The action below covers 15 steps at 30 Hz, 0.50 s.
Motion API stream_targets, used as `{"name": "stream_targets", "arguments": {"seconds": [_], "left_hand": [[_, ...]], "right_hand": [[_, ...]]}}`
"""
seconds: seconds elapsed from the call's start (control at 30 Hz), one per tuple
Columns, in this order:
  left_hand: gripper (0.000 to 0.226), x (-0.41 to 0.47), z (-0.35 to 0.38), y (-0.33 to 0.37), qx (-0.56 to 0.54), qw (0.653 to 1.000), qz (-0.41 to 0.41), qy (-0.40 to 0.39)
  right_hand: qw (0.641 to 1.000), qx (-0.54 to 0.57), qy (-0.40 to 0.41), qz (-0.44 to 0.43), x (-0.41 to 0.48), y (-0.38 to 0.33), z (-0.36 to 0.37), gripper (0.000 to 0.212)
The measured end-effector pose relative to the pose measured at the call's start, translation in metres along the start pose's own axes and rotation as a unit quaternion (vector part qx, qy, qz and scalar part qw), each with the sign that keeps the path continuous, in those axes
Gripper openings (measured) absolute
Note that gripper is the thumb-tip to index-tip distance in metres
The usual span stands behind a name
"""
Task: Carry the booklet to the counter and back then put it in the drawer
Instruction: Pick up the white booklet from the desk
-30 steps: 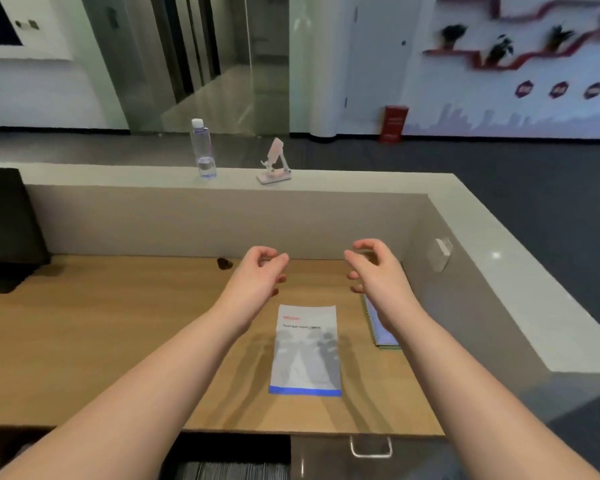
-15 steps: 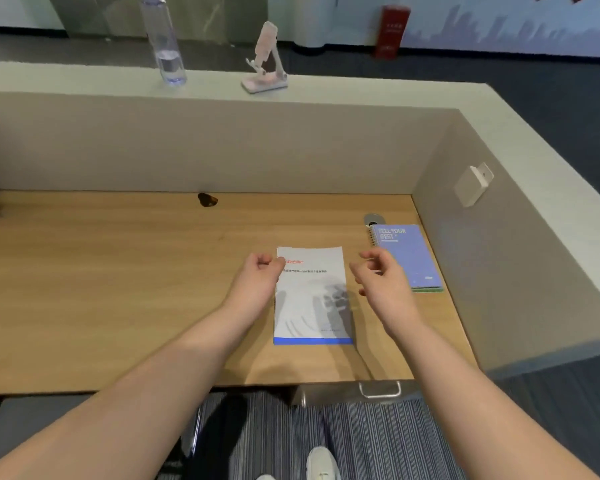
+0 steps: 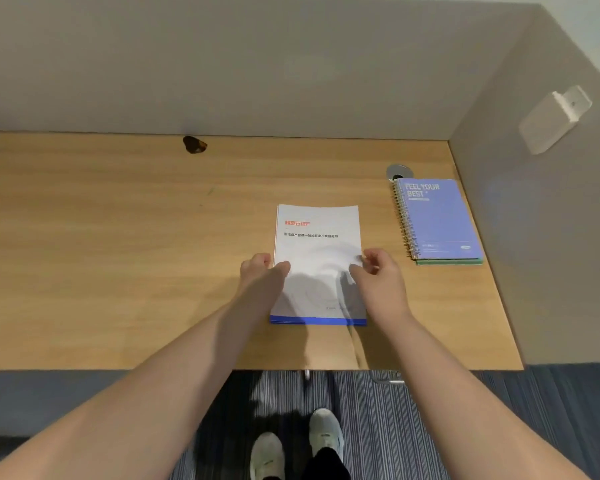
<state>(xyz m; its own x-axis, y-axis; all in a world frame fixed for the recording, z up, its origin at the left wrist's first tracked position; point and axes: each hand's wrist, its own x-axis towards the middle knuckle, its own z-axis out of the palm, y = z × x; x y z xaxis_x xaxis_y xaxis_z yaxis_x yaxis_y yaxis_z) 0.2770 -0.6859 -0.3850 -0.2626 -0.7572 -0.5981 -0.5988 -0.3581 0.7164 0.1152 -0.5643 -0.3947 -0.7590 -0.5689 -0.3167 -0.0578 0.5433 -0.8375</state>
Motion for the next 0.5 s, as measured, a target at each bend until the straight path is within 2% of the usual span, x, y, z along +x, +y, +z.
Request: {"name": "stream_targets", "arguments": {"seconds": [0.13,0.23,0.37,0.5], "left_hand": [[0.021,0.003,0.003,-0.002,0.033,0.999,-0.006,-0.016],[0.002,0.008,0.005,-0.003,0.053,0.998,-0.010,-0.014],[0.045,0.015,0.010,-0.008,0.069,0.997,-0.025,-0.018],[0.056,0.017,0.014,-0.011,0.075,0.997,-0.018,-0.004]], "right_hand": [[1.000,-0.007,-0.014,0.018,0.004,-0.001,0.006,0.057],[0.999,-0.016,-0.030,0.028,0.005,-0.001,0.010,0.059],[0.998,-0.032,-0.042,0.024,0.007,-0.001,0.014,0.059],[0.998,-0.044,-0.041,0.025,0.007,-0.001,0.014,0.060]]}}
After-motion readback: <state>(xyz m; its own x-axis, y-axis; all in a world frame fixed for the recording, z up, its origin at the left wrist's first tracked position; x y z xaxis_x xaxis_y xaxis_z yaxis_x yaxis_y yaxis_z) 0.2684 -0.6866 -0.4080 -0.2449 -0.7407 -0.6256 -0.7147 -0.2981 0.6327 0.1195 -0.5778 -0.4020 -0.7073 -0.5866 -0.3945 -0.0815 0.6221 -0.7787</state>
